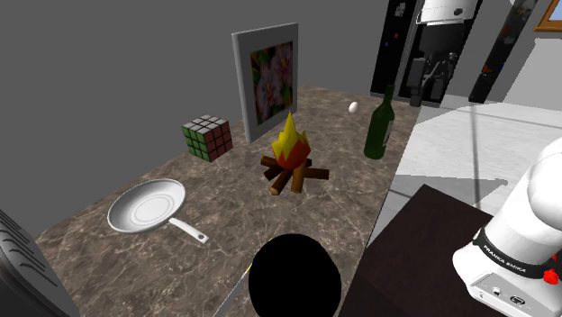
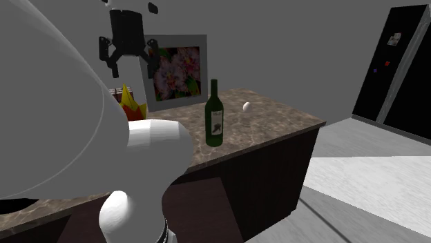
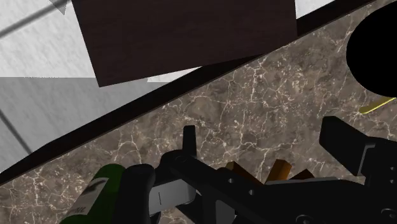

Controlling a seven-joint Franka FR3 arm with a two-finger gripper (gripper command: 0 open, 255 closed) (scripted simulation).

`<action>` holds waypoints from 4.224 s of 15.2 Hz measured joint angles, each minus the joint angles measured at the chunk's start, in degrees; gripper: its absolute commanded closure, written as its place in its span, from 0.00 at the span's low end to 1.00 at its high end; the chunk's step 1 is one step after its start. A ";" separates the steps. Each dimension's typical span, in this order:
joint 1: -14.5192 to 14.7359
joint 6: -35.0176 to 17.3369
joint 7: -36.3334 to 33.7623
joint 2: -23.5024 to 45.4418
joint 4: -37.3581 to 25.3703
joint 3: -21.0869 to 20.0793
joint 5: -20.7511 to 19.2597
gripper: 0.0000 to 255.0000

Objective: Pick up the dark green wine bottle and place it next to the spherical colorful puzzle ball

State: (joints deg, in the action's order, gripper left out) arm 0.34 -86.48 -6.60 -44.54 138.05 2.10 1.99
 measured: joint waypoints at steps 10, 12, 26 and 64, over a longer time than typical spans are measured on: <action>-2.40 -9.24 9.67 9.67 -3.33 8.03 -5.42 0.00; -2.67 -11.61 11.89 12.96 -5.04 9.83 -6.02 0.00; -4.35 -23.10 30.63 37.28 -22.60 22.55 -2.13 0.00; -5.21 -23.24 35.17 44.13 -29.66 24.40 1.41 1.00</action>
State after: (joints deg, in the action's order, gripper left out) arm -4.87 -109.72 28.57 -0.41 108.38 26.50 3.40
